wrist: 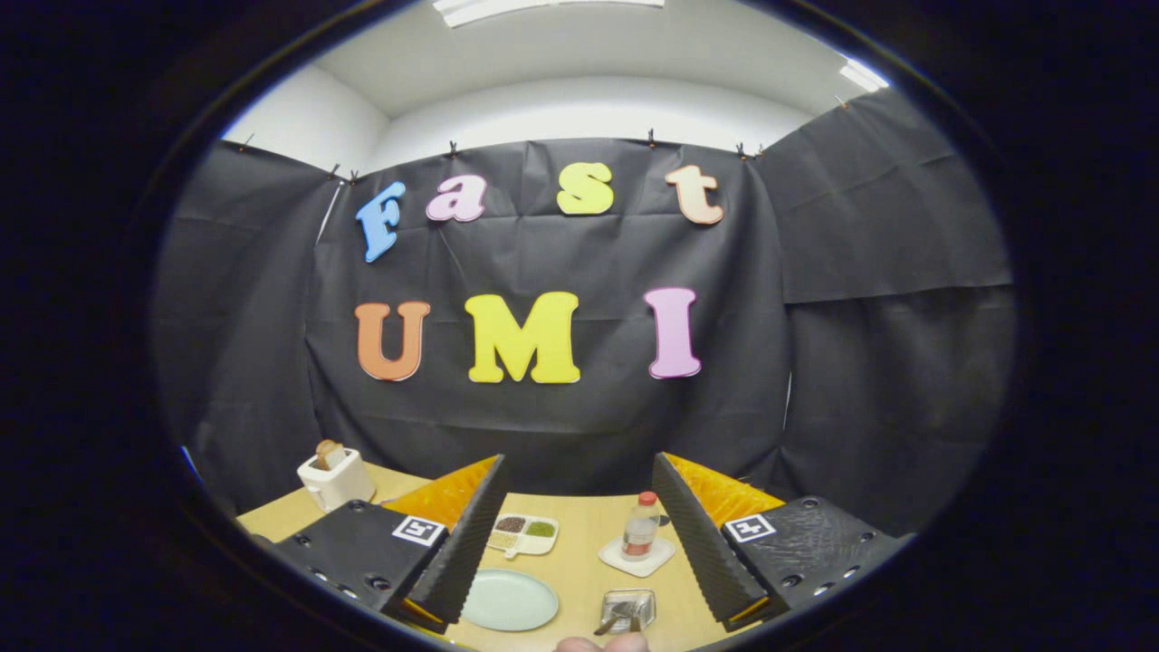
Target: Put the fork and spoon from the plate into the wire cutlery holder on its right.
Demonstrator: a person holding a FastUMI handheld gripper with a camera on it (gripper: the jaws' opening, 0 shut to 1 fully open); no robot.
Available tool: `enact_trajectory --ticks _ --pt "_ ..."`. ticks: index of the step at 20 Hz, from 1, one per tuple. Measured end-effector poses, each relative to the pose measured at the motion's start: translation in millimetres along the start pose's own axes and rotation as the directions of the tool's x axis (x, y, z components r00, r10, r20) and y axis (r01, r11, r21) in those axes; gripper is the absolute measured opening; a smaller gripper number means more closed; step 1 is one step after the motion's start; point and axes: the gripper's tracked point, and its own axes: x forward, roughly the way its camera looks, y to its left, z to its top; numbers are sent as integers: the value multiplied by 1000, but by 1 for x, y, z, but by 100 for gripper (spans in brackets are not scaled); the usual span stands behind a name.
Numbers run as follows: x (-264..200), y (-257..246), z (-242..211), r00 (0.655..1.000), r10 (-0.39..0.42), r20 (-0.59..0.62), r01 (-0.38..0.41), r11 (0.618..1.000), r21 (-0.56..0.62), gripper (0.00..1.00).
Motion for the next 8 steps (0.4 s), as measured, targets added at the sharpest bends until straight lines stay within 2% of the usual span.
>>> enact_trajectory --ticks 8 --pt "2 9 4 1000 6 6 -6 1000 -6 96"
